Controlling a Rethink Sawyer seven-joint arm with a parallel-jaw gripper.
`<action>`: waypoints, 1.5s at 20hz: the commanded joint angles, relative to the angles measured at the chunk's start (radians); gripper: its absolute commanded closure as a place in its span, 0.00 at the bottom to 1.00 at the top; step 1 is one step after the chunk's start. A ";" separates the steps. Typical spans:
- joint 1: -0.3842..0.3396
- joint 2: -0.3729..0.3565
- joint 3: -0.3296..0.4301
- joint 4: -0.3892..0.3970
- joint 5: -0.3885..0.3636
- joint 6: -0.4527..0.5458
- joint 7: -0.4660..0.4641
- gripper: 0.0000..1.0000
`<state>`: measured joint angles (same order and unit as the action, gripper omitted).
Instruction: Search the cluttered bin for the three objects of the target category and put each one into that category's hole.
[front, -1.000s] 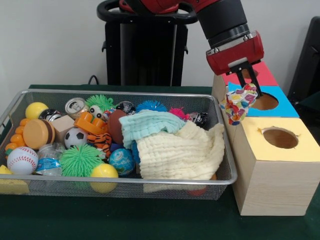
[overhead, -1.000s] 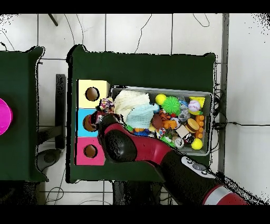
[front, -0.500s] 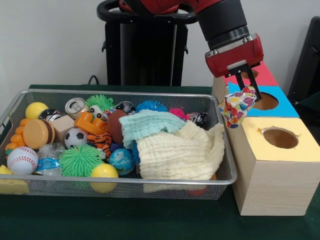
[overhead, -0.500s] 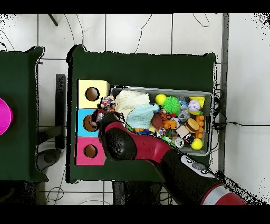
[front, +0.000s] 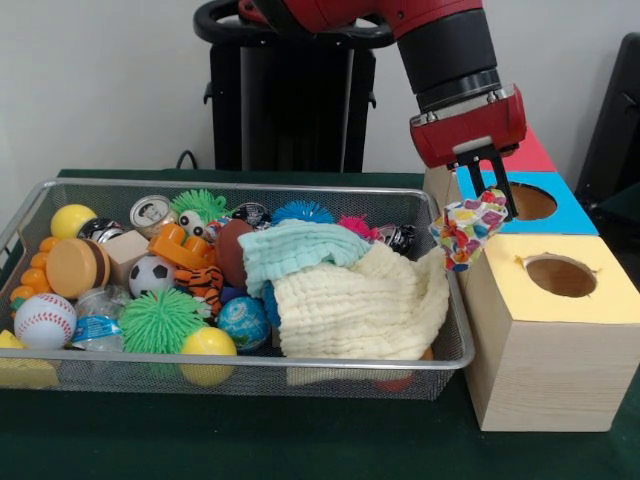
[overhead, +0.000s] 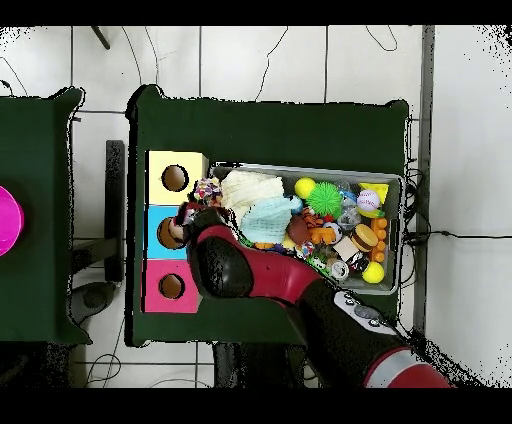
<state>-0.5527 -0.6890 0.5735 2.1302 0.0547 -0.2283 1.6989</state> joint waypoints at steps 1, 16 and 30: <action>0.077 0.022 -0.151 -0.142 0.092 0.018 0.161 1.00; 0.047 -0.022 -0.102 -0.149 0.054 0.008 0.204 1.00; -0.096 -0.107 0.041 -0.060 -0.010 0.058 0.211 1.00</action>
<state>-0.5807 -0.7495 0.5151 2.0712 0.0806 -0.2281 1.6989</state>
